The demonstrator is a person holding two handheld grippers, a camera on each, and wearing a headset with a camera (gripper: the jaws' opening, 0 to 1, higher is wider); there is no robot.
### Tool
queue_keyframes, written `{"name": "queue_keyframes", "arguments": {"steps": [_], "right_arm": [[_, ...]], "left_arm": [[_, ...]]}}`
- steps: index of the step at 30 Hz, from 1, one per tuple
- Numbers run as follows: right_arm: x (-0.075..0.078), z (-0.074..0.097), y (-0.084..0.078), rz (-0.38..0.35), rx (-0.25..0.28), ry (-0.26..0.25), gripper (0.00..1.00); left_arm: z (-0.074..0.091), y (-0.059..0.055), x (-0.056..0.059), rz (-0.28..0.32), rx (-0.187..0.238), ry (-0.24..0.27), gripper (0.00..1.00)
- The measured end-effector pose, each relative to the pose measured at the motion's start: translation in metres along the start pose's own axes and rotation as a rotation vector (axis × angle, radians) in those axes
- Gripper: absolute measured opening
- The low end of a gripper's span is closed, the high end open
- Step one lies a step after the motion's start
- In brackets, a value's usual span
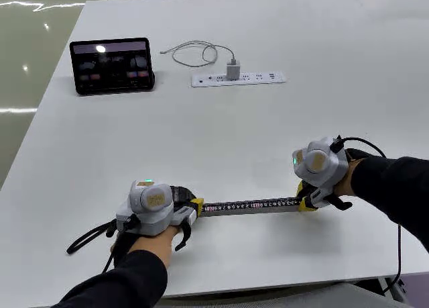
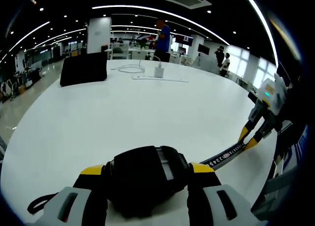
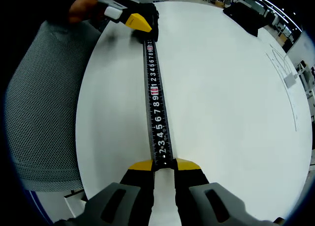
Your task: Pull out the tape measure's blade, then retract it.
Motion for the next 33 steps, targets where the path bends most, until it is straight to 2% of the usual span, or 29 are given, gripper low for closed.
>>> {"name": "queue_keyframes", "arguments": {"steps": [5,21,33], "right_arm": [[-0.001,-0.001,0.002,0.023,-0.009,0.0,0.1],[-0.002,-0.003,0.009,0.026,-0.009,-0.003,0.1],[-0.003,-0.005,0.015,0.001,0.007,-0.002,0.11]], "left_arm": [[0.0,0.0,0.0,-0.002,0.0,-0.001,0.62],[-0.001,0.0,0.0,-0.004,-0.003,-0.003,0.62],[-0.001,0.0,0.0,-0.005,-0.003,-0.004,0.62]]}}
Point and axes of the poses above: the centre of the closed fingertips' face, and the gripper's own axes: z roughly backward along the fingers, x roughly to its right, y roughly out of its top, the point moved 1 cm from there along z, roughly backward along the fingers, and after that the axes turned 2 degrees about y, right-handed, at the moved point
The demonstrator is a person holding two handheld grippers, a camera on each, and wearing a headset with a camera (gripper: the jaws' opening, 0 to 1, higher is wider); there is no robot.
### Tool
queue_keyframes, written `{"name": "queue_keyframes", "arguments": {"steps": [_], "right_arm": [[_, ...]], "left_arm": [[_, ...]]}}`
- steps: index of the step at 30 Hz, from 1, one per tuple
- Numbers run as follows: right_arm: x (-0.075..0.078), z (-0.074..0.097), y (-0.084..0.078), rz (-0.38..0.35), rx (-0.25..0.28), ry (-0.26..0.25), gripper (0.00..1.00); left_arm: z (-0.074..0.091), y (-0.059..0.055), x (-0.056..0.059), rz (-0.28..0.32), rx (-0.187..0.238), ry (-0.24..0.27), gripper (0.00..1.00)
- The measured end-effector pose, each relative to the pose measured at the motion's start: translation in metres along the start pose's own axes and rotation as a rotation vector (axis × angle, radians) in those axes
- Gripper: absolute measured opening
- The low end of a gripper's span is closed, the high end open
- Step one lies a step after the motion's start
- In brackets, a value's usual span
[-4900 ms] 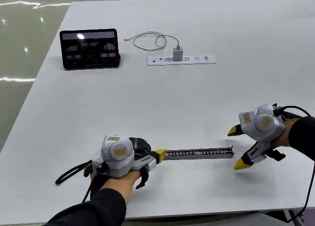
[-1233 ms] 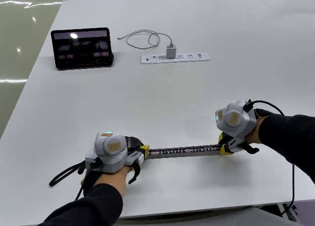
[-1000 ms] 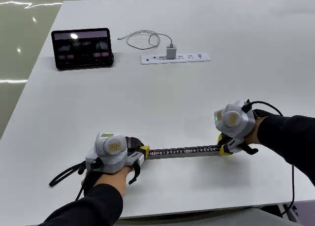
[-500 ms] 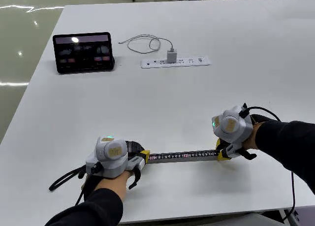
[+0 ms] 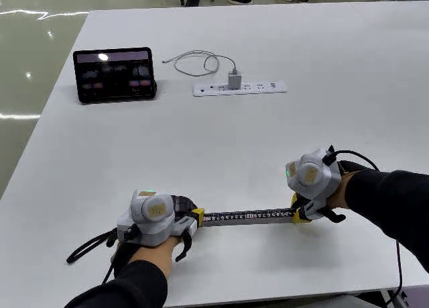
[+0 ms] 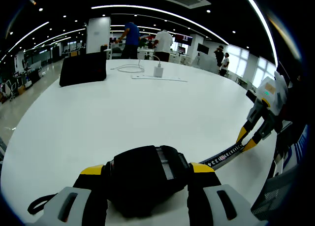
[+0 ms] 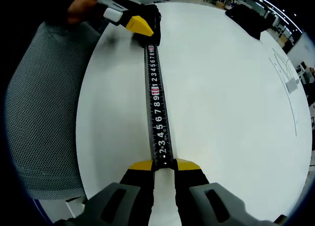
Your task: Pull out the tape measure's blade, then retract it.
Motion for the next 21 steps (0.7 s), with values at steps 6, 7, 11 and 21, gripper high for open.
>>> {"name": "queue_keyframes", "arguments": {"steps": [6,7,11,21], "right_arm": [[-0.001,-0.001,0.003,-0.006,0.015,0.0,0.11],[-0.001,-0.001,0.004,-0.005,0.014,0.0,0.11],[-0.001,-0.002,0.006,-0.008,0.018,0.001,0.11],[-0.002,-0.003,0.011,-0.01,0.025,-0.002,0.11]], "left_arm": [[0.0,0.0,0.0,0.0,0.0,-0.001,0.62],[0.0,0.0,0.0,0.0,0.0,-0.001,0.62],[0.0,0.0,0.0,0.0,0.001,0.0,0.62],[0.0,0.0,0.0,0.0,-0.001,0.001,0.62]]}}
Point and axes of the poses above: the centre of the closed fingertips' face, and the gripper's own axes: z roughly backward along the fingers, x roughly to its right, y roughly out of its top, the point moved 1 cm from there along z, roughly backward along the fingers, and after that the axes turned 2 degrees about y, right-handed, at the moved point
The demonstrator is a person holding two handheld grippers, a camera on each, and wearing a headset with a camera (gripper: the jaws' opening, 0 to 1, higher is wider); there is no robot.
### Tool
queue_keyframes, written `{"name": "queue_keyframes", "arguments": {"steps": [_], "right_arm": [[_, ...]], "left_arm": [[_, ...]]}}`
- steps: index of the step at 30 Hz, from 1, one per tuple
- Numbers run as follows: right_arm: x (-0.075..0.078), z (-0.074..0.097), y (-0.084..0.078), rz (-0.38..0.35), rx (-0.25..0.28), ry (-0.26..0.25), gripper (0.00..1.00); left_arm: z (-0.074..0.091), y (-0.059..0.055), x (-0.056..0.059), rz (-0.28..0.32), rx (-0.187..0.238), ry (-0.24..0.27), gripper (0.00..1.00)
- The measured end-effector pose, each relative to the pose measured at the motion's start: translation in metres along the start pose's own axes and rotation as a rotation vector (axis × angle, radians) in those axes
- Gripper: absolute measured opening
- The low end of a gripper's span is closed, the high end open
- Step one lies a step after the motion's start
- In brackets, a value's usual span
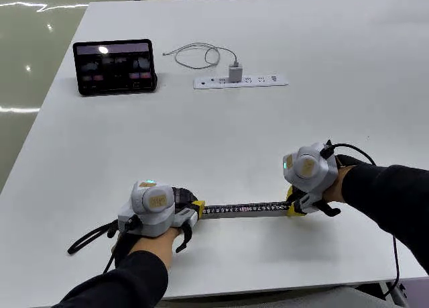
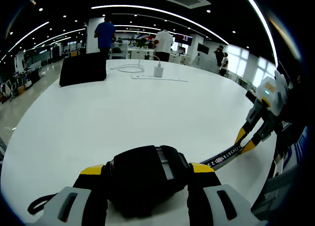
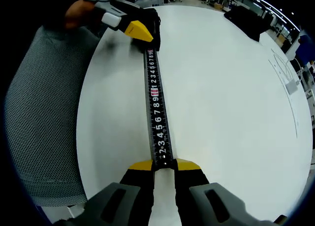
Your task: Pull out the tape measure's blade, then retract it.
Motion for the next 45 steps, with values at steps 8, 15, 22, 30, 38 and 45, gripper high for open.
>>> {"name": "queue_keyframes", "arguments": {"steps": [8,15,22,30,38,45], "right_arm": [[-0.001,-0.002,0.004,0.0,0.005,0.001,0.11],[-0.002,-0.003,0.008,0.004,0.008,0.002,0.11],[-0.004,-0.004,0.011,-0.001,0.015,0.002,0.11],[-0.004,-0.006,0.016,0.001,0.014,0.003,0.11],[-0.004,-0.008,0.019,0.001,0.015,0.002,0.11],[-0.005,-0.01,0.023,0.009,0.02,-0.002,0.11]], "left_arm": [[0.0,0.0,0.0,0.0,-0.001,-0.001,0.62],[0.0,0.0,0.0,0.001,-0.002,-0.001,0.62],[0.0,0.0,0.0,0.0,-0.002,-0.001,0.62],[0.0,0.0,0.0,0.001,-0.003,-0.002,0.62],[0.0,0.0,0.0,0.003,-0.001,-0.002,0.62],[0.0,0.0,0.0,0.001,-0.002,-0.001,0.62]]}}
Point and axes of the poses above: the centre of the closed fingertips' face, and the gripper's own axes: z roughly backward along the fingers, x roughly to its right, y roughly out of its top, the point moved 1 cm from there along z, roughly backward along the fingers, and after that the axes turned 2 degrees about y, right-handed, at the moved point
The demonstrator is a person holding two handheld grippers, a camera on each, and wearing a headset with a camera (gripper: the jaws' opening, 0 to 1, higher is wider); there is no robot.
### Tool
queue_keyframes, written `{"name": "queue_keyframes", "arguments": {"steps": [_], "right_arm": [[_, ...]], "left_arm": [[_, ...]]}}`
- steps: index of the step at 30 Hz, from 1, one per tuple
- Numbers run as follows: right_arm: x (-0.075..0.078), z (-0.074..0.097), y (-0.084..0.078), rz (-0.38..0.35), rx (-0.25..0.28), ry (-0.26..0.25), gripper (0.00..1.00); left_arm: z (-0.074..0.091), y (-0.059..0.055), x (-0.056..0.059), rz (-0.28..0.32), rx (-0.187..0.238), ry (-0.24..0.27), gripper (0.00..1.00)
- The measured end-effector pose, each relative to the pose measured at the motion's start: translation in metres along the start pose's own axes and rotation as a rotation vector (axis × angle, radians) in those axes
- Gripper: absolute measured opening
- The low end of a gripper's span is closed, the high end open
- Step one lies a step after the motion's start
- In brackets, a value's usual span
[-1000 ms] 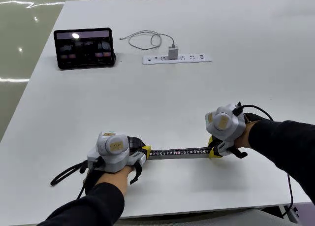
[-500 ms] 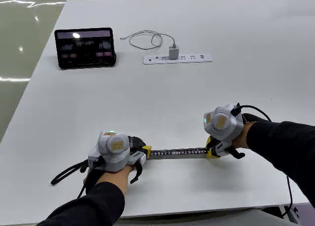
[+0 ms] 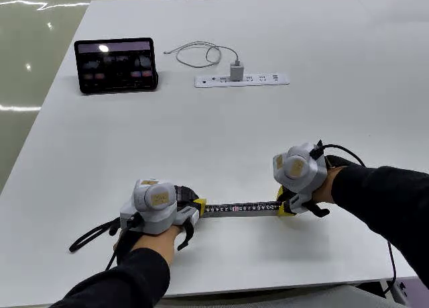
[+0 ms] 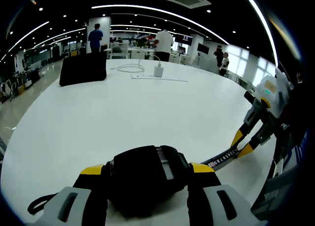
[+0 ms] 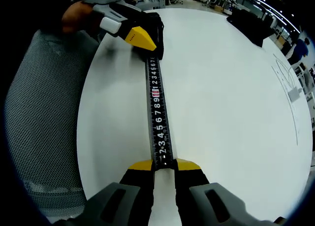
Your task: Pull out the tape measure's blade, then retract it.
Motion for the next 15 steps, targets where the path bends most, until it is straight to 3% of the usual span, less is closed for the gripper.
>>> {"name": "queue_keyframes", "arguments": {"steps": [15], "right_arm": [[0.0008,-0.0025,0.0091,0.026,0.006,0.002,0.11]], "left_arm": [[0.0001,0.0001,0.0005,0.0,0.001,-0.001,0.62]]}}
Point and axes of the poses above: the centre of the closed fingertips' face, and the gripper's own axes: z roughly backward along the fingers, x roughly to its right, y roughly out of its top, the point moved 1 cm from there along z, roughly backward along the fingers, and after that the axes turned 2 degrees about y, right-handed, at the moved point
